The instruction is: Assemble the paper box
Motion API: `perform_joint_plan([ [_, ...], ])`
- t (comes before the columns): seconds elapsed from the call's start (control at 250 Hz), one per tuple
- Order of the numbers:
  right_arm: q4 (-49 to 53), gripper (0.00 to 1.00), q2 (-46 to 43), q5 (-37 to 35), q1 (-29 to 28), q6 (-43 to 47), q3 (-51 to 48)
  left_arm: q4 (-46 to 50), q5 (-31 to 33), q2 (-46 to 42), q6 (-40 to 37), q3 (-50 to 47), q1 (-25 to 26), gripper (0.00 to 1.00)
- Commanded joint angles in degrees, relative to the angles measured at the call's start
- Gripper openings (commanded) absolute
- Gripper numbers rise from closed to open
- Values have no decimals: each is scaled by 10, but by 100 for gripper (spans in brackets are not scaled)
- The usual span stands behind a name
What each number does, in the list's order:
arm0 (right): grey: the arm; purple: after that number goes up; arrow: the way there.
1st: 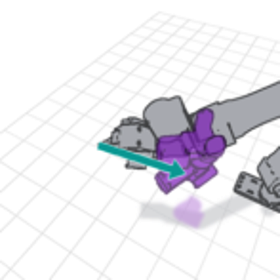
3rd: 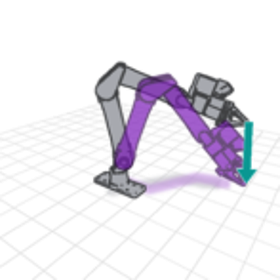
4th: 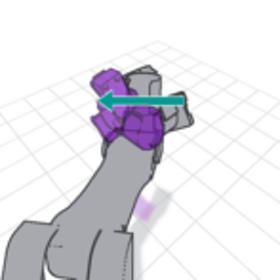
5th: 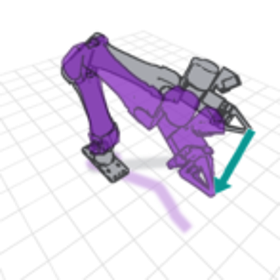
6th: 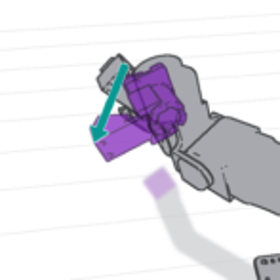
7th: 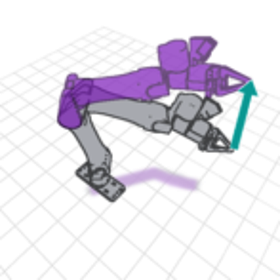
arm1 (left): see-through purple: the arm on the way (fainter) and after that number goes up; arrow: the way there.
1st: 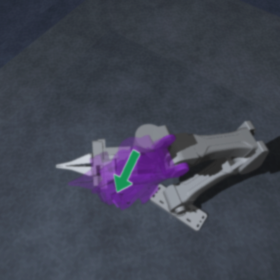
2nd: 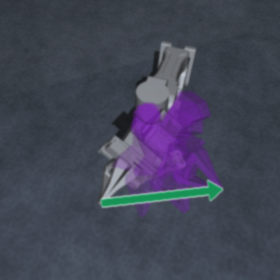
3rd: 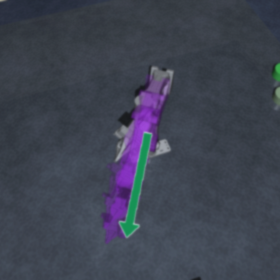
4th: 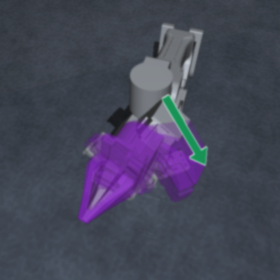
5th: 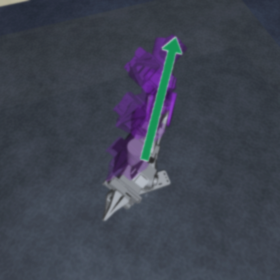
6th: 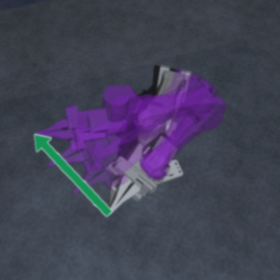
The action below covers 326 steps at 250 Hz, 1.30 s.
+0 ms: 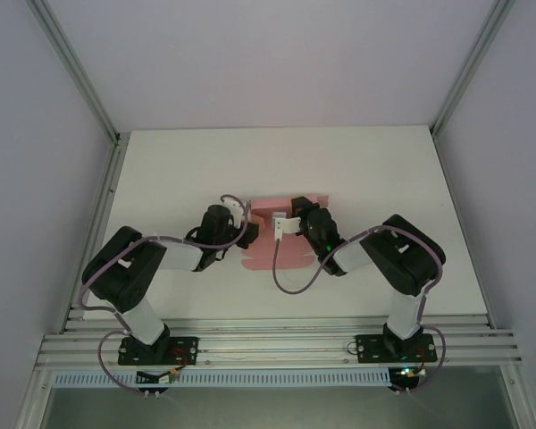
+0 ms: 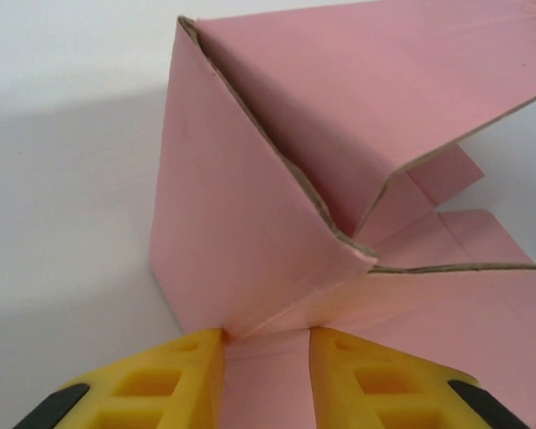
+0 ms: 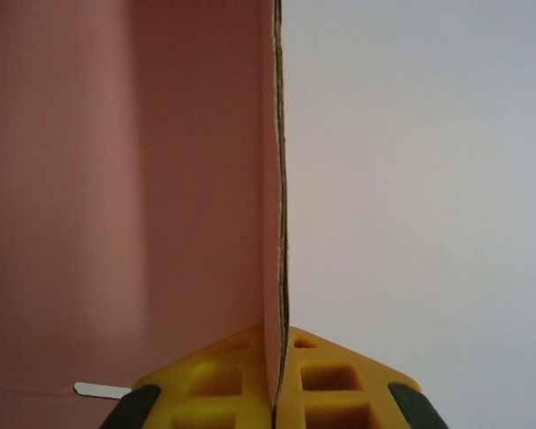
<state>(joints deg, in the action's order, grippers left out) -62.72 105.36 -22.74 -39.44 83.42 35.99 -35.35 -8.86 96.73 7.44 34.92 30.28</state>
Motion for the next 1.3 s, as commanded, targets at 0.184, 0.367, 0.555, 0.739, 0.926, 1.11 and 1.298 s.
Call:
perform_joint_plan([
  [0.184, 119, 0, -12, 22, -8, -11, -8, -148, 113, 39, -7, 1, 26, 35],
  [0.367, 87, 0, 18, -3, -14, 11, -5, -172, 121, 56, -8, 1, 41, 33],
  [0.555, 105, 0, 27, -17, -15, -5, 5, -217, 92, 59, -14, -23, 51, 40],
  [0.739, 128, 0, 16, -18, -15, -19, 9, -210, 92, 38, -36, -43, 51, 28],
  [0.926, 134, 0, 20, -19, -14, -11, 8, -172, 57, 31, -77, -23, 50, 32],
  [1.11, 162, 0, 3, -7, -14, -30, 9, -170, 153, 63, -84, 14, 50, 29],
  [1.298, 203, 0, -6, -4, -14, -41, 15, -161, 106, 86, -49, 51, 50, 41],
])
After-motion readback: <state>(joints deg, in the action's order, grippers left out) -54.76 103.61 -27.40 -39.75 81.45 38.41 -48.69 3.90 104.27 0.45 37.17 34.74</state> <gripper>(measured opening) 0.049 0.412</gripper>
